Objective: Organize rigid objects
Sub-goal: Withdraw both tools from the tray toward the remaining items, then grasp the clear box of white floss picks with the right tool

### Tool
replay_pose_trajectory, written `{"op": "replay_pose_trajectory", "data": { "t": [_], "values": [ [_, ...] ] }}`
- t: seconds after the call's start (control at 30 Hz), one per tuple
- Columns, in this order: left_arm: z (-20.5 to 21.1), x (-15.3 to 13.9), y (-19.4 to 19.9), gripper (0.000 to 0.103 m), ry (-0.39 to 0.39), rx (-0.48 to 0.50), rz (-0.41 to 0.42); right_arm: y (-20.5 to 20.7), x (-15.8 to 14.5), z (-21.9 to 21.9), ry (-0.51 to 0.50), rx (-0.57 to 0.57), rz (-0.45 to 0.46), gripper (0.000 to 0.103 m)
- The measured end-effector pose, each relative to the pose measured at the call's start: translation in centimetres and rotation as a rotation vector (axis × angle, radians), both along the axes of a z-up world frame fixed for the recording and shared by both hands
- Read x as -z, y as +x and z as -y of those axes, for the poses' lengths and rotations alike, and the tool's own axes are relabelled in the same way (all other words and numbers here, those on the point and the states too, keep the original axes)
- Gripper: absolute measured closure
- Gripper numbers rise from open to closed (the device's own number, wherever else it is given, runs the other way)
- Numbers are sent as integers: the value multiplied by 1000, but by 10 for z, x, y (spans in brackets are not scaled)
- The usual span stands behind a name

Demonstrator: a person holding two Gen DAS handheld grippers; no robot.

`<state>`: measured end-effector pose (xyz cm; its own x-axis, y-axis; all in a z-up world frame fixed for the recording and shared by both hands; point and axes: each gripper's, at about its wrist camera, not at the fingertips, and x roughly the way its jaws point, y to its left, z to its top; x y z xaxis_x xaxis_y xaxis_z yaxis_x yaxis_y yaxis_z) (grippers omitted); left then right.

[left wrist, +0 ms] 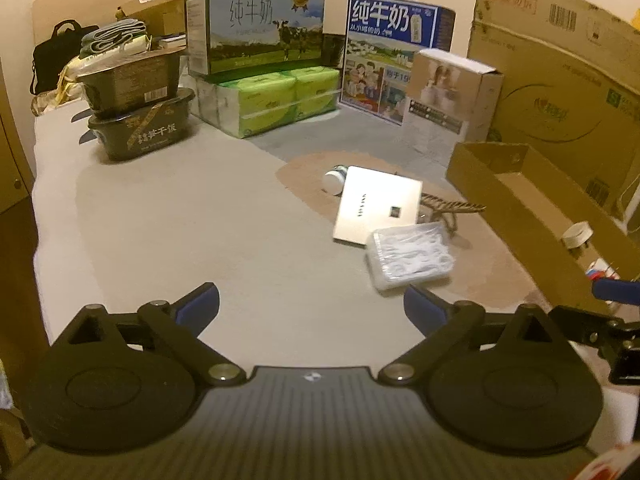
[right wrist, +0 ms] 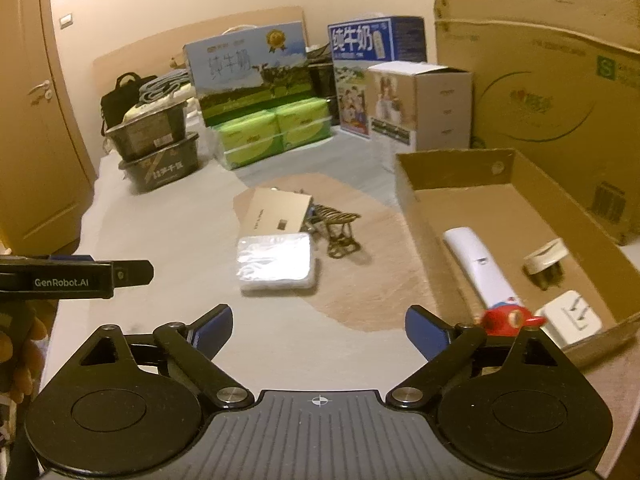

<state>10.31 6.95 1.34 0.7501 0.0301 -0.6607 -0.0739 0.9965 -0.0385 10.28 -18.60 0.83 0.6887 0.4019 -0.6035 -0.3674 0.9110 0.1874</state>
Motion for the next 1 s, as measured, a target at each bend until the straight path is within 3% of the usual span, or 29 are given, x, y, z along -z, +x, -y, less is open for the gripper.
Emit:
{"op": "replay_pose_trajectory", "data": {
  "t": [0.6,1.0],
  "values": [
    [-21,33,30,1,49,50,-80,32,21,-43,-3,-5,-52,10],
    [-46,38,47,1,51,50,-56,62,31,-68,-2,27,-40,7]
  ]
}}
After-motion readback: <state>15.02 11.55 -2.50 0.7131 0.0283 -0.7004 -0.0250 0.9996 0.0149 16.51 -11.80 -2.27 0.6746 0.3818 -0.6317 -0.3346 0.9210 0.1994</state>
